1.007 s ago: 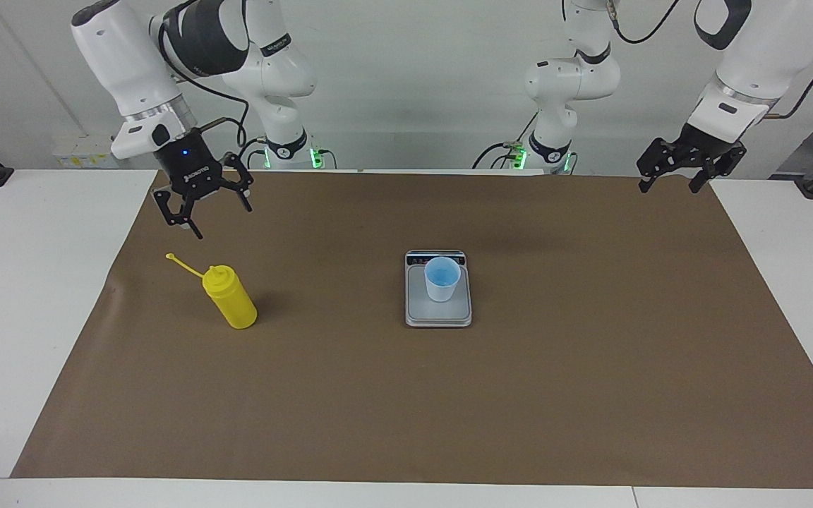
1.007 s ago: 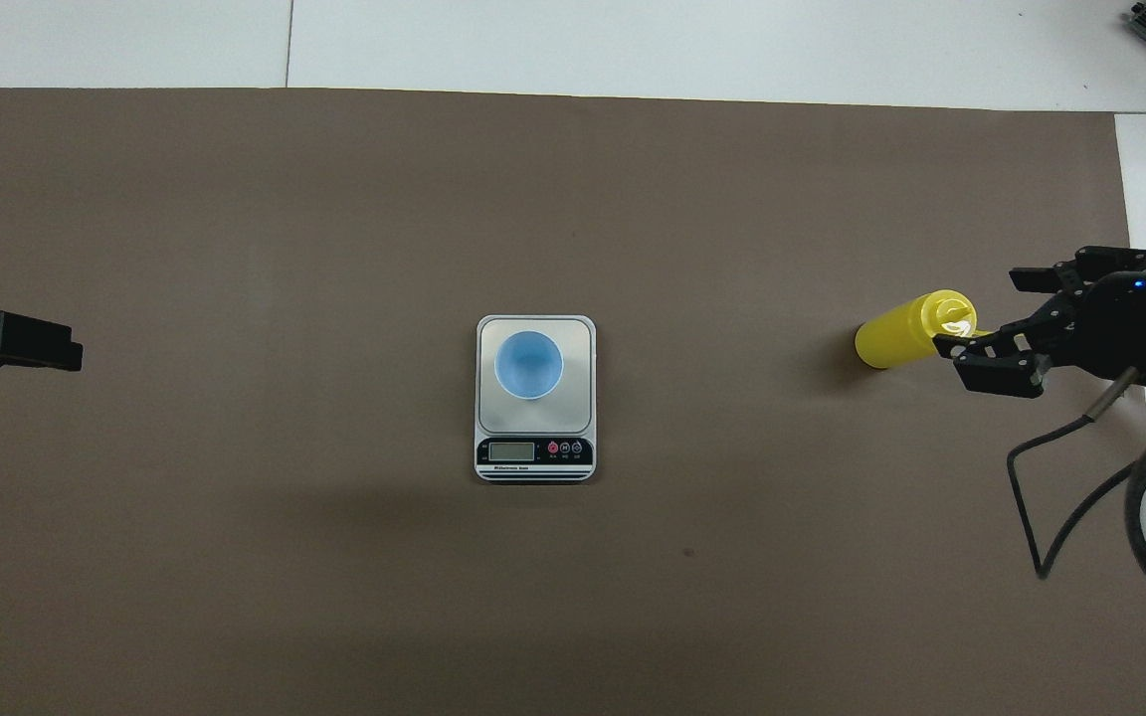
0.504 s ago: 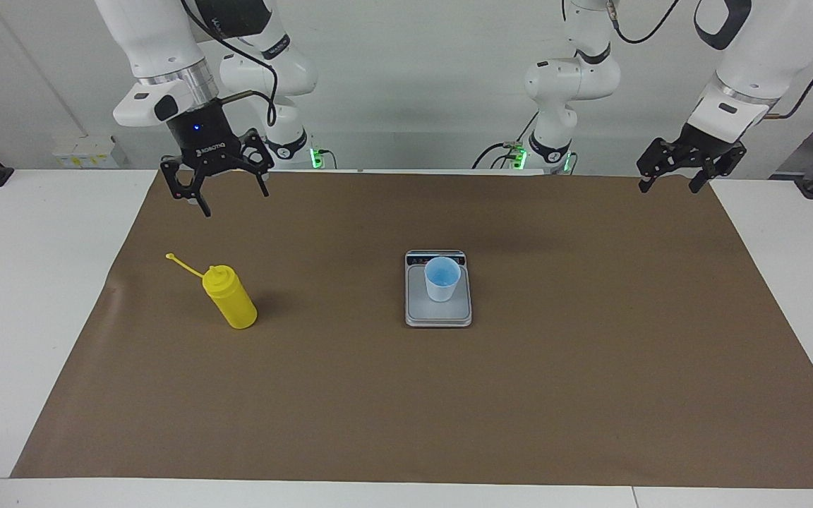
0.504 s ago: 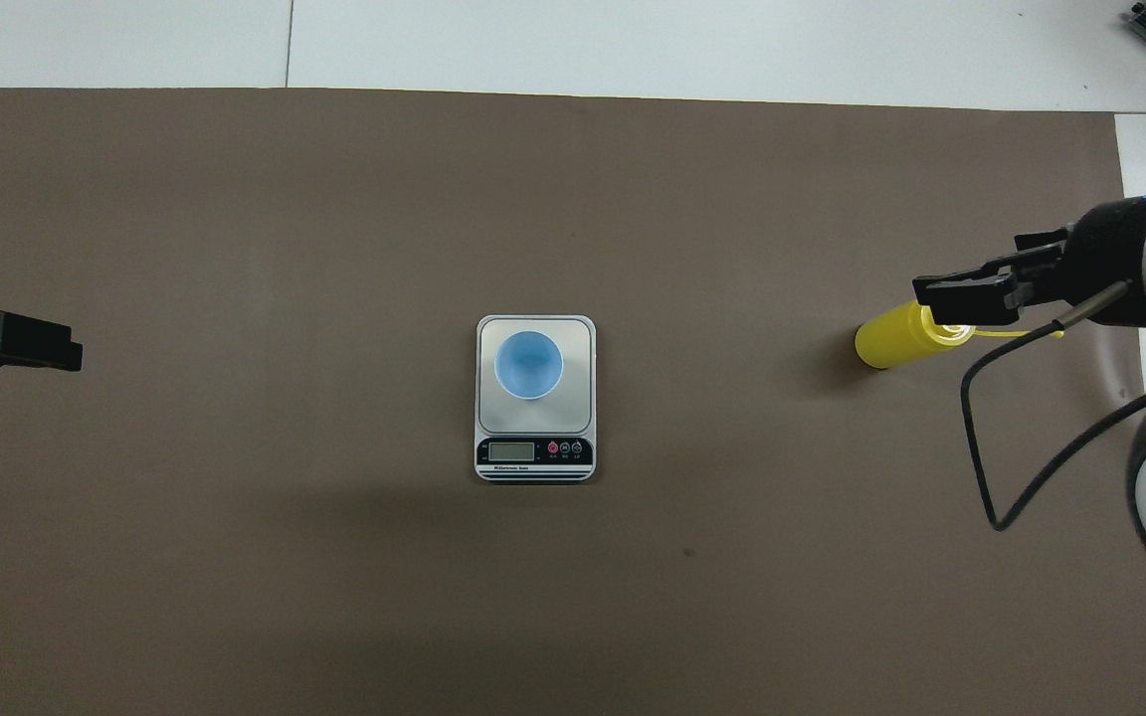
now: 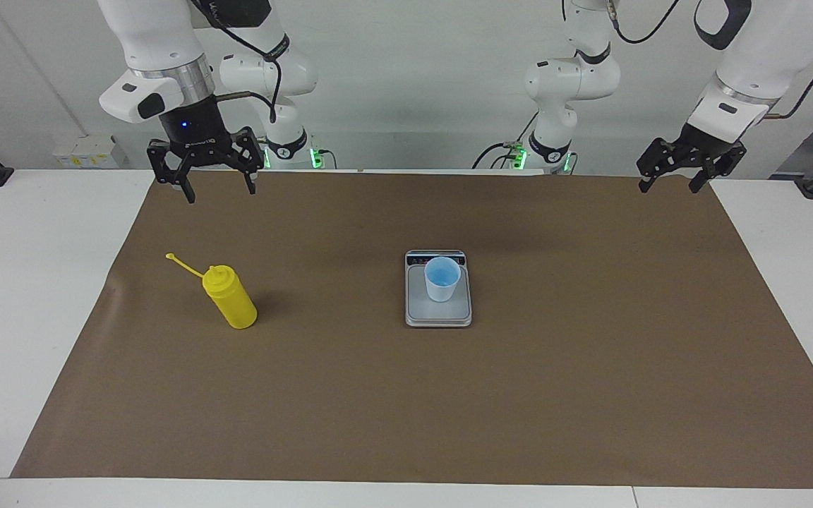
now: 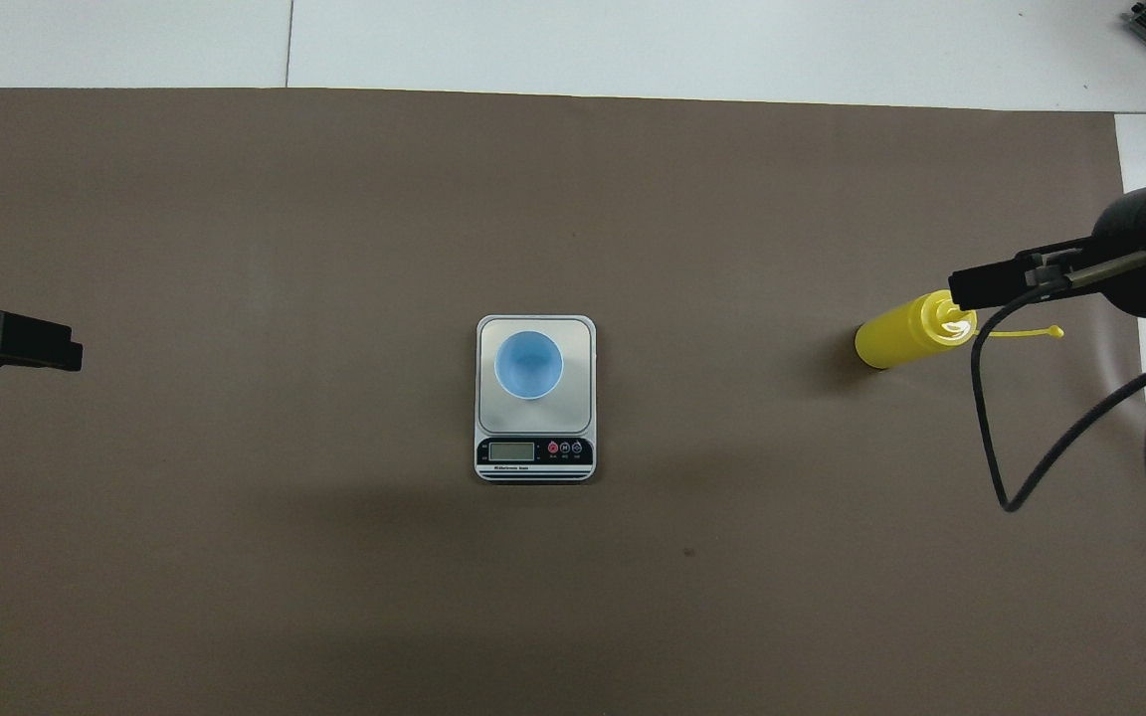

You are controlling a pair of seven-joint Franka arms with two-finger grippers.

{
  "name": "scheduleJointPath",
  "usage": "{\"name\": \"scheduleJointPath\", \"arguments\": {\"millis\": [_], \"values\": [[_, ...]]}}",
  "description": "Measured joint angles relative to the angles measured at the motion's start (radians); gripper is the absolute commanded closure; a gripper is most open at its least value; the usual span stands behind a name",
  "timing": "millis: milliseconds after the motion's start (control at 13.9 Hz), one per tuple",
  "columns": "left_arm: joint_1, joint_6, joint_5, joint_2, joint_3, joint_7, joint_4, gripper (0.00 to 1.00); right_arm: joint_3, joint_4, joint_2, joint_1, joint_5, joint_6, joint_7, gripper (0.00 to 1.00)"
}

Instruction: Pour seasoning into cup on scale with both arms

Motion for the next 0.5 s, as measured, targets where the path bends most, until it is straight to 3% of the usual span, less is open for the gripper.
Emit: {"name": "scheduleJointPath", "arguments": {"millis": [504], "values": [[0.000, 0.000, 0.000, 0.000, 0.000, 0.000, 0.000, 0.00, -0.011, -0.053, 0.001, -0.016, -0.001, -0.030, 0.069, 0.00]]}}
